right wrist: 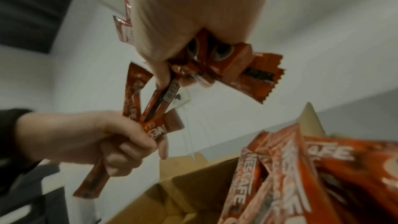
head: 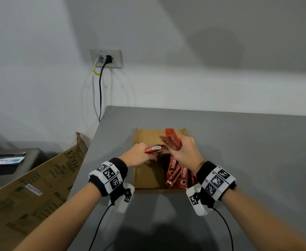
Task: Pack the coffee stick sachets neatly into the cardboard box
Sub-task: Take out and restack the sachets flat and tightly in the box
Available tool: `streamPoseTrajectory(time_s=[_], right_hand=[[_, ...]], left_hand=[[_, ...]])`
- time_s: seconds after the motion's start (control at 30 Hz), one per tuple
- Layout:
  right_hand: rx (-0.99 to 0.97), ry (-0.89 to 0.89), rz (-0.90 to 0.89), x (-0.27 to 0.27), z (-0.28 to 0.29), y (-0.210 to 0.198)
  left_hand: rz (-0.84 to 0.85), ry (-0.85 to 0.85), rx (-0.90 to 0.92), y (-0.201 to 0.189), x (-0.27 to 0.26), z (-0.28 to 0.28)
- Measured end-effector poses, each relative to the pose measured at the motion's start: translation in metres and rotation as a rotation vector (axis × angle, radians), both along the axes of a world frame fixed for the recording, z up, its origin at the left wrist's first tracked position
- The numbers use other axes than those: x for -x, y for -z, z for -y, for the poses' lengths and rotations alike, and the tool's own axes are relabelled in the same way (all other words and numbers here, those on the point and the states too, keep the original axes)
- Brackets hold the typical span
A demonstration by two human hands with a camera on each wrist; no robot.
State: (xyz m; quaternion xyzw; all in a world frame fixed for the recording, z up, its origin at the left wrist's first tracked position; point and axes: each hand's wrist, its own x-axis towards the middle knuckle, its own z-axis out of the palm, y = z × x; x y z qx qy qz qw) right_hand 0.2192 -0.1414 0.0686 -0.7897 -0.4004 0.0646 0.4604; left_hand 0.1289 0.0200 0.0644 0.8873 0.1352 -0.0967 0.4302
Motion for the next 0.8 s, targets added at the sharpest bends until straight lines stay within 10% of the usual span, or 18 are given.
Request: streamPoseTrajectory(time_s=[0.2, 0.43, 0.8], right_hand=[[-0.14, 0.19, -0.266, -0.011, 0.007, 0.001], [-0.065, 0.147, -0.283, -0.004, -0.001, 0.009], [-0.058, 0.038, -0.195, -0.001, 0.002, 0.002]], left_hand=[[0.337, -0.545, 0.133, 0.0, 0.011, -0.013], [0.239, -0.259, 0.201, -0.007, 0.013, -0.009], [0.186, -0.337, 0.423, 0.0, 0.018, -0.011]])
